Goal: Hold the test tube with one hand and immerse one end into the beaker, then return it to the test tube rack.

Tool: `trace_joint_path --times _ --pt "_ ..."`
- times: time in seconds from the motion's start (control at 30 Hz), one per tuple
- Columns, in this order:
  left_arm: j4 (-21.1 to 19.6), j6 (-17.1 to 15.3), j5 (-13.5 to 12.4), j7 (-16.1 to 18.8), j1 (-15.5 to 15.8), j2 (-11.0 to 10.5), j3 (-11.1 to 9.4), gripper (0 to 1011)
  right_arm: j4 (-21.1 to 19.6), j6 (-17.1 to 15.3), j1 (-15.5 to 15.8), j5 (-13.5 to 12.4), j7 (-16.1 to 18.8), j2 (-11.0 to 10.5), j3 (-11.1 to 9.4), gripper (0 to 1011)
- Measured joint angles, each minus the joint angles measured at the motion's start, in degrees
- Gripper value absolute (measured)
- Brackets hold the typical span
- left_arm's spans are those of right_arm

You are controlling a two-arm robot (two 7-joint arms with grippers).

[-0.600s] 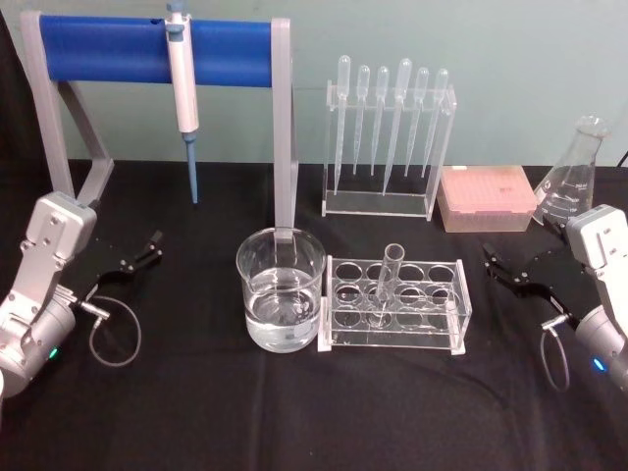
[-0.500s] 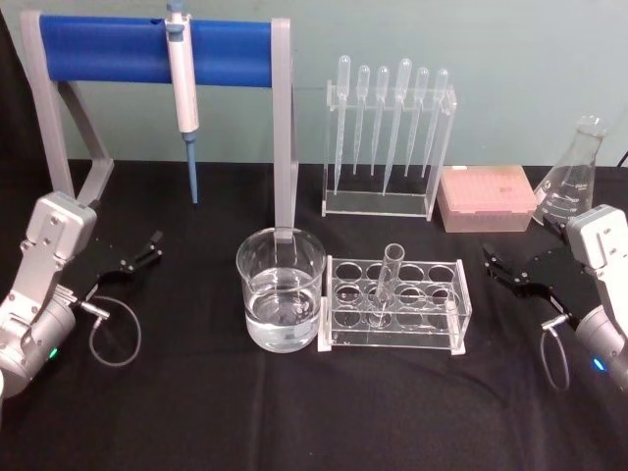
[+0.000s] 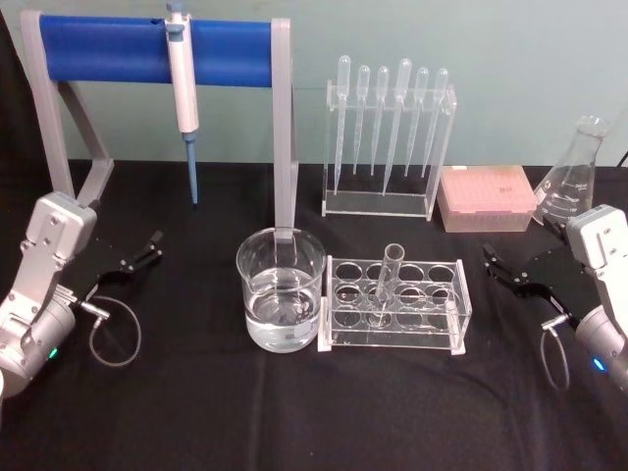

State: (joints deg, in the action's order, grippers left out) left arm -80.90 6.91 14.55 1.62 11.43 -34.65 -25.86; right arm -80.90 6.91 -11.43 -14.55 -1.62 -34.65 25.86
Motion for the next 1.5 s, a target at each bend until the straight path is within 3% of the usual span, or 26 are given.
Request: trace_joint_path --times 0.53,0.6,0.73,0.87,1.0,1.23,1.33,1.5 --pt "0.00 0.00 0.00 0.00 0.00 0.00 0.00 1000 -0.07 0.01 0.04 0.18 -0.07 0.00 -0.04 1002" --pt "0.00 0.00 0.00 0.00 0.00 0.00 0.00 1000 -1.85 0.03 0.58 1.32 -0.64 -0.38 -0.52 1002" --pt "0.00 0.00 0.00 0.00 0.00 0.00 0.00 1000 -5.82 0.00 2.19 1.15 -0.77 -1.48 -2.26 1002" --pt "0.00 0.00 0.00 0.00 0.00 0.00 0.00 1000 -9.79 -0.03 4.25 -1.46 0.69 -2.75 -4.58 1002" --pt "0.00 0.00 0.00 0.00 0.00 0.00 0.00 1000 -14.65 -0.07 7.69 -7.12 5.41 -4.93 -7.50 1002" --pt "0.00 0.00 0.00 0.00 0.00 0.00 0.00 1000 -20.13 1.04 14.67 -14.80 12.73 -8.14 -10.80 1002" --pt "0.00 0.00 0.00 0.00 0.00 0.00 0.00 1000 -21.71 1.60 17.63 -16.40 15.11 -9.15 -11.47 1002" --pt "0.00 0.00 0.00 0.00 0.00 0.00 0.00 1000 -22.96 2.53 20.12 -16.41 17.66 -9.65 -11.17 1002"
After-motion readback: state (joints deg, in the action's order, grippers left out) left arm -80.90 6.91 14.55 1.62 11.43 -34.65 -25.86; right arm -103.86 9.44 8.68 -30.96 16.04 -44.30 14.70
